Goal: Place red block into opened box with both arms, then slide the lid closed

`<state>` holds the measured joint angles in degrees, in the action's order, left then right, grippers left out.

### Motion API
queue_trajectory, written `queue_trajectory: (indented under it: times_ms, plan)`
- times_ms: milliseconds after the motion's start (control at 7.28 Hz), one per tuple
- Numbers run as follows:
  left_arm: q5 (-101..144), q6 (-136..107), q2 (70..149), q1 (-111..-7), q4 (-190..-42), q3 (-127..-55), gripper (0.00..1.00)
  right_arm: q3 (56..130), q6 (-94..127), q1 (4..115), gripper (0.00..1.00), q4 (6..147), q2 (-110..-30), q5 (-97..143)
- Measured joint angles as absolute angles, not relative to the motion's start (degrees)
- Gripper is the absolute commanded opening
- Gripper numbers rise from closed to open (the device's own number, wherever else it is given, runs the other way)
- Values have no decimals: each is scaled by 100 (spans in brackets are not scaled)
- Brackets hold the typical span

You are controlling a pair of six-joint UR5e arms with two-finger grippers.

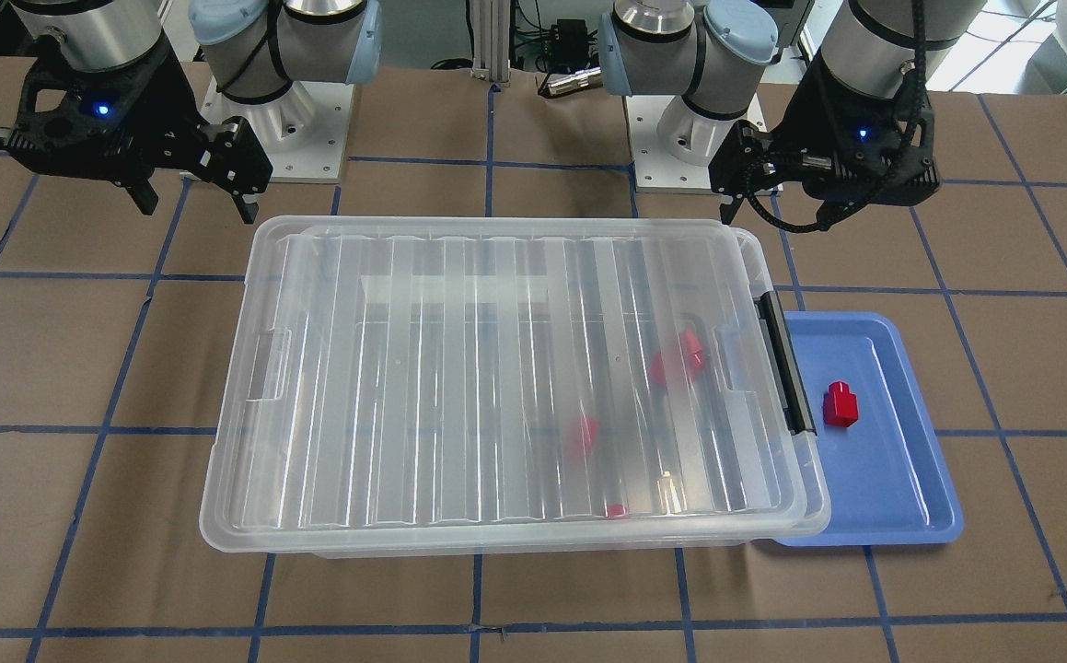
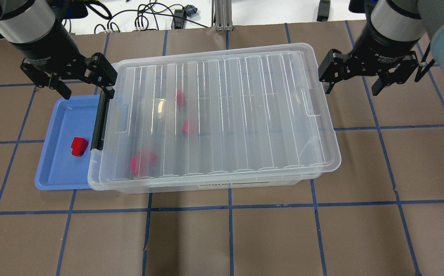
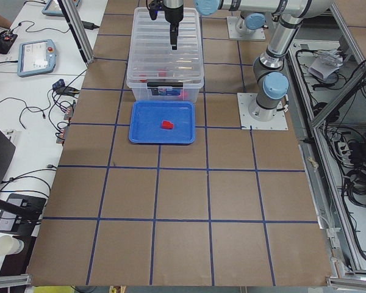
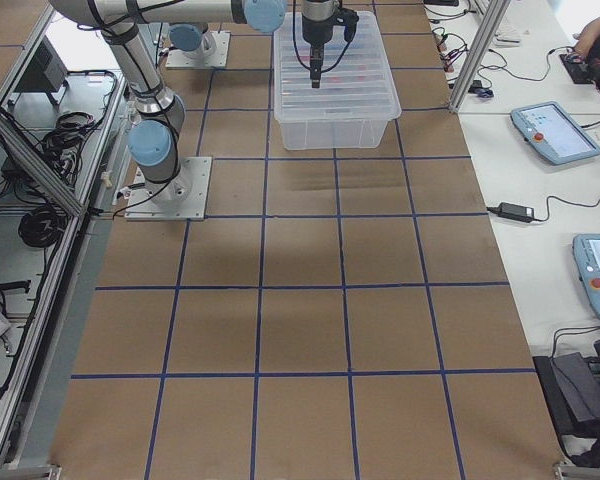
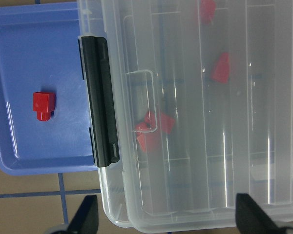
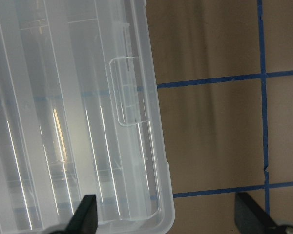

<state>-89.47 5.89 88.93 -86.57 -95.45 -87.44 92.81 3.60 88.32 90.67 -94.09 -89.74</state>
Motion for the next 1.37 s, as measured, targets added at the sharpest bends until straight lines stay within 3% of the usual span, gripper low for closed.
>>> queue_trajectory:
  times_ms: [1374]
  plan:
    - [-8946,589,8871,-8655,-9547,-8735,100,9350,186,8825,100,9151,-9329,-8970]
